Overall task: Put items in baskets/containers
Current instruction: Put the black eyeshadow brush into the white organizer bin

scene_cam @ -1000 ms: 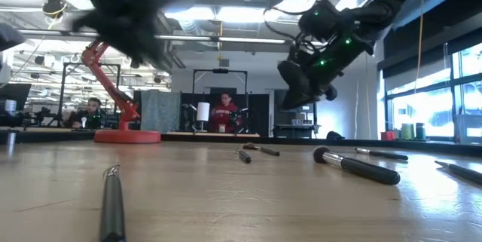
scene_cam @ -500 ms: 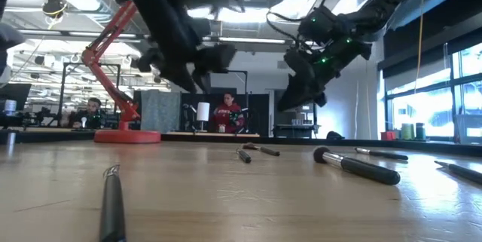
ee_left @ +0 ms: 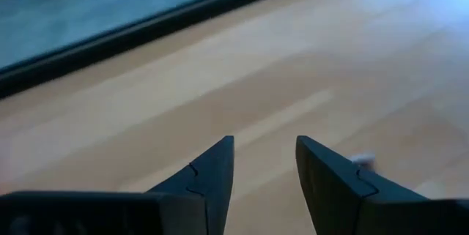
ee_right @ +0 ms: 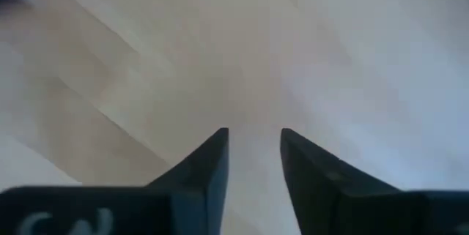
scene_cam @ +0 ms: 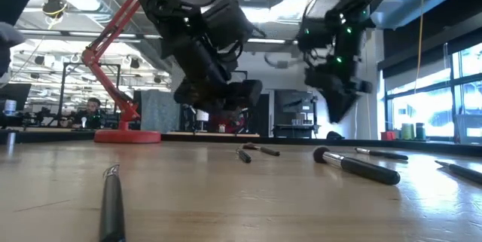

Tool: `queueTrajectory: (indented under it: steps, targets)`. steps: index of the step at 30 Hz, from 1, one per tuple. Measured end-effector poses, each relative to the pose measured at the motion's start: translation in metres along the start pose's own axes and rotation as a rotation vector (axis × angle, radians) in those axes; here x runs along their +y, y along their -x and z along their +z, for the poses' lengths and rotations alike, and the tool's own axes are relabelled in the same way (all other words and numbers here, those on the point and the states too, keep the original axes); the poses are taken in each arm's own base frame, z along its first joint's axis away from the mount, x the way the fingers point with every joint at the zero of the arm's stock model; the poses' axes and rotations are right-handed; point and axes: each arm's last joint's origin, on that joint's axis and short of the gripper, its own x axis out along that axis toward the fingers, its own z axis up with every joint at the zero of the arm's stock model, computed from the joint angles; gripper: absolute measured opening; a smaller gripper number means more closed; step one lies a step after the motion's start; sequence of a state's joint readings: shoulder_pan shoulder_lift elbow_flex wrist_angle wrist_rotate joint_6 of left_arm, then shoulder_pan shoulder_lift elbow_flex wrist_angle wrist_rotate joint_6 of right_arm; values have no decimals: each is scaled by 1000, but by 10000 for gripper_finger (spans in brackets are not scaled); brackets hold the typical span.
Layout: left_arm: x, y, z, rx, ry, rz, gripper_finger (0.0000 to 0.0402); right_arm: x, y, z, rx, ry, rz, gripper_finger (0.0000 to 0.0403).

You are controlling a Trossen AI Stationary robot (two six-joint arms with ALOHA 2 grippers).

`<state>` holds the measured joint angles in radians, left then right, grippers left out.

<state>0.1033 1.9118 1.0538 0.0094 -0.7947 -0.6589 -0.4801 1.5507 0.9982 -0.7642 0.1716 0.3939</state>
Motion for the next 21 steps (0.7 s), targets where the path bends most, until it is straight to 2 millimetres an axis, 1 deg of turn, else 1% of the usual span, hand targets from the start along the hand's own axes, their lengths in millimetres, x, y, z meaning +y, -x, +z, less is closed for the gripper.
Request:
queueTrajectory:
  steps: [3, 6, 11, 15, 18, 21]
  targets:
    - [-2, -2, 6, -17, -44, -42, 143, 2, -11, -9, 128, -48, 87, 150]
    - [-1, -4, 7, -10, -93, -58, 143, 10, -15, -14, 192, -71, 157, 153]
    - [1, -6, 6, 33, -181, -88, 143, 21, -22, -19, 218, -67, 130, 148]
    - [3, -6, 4, 24, -219, -39, 143, 22, -32, -24, 288, -70, 82, 137]
    - [3, -5, 5, 10, -250, -29, 143, 22, -40, -24, 295, -64, 39, 123]
    - [4, -6, 5, 8, -294, -16, 143, 24, -43, -23, 289, -69, 43, 101]
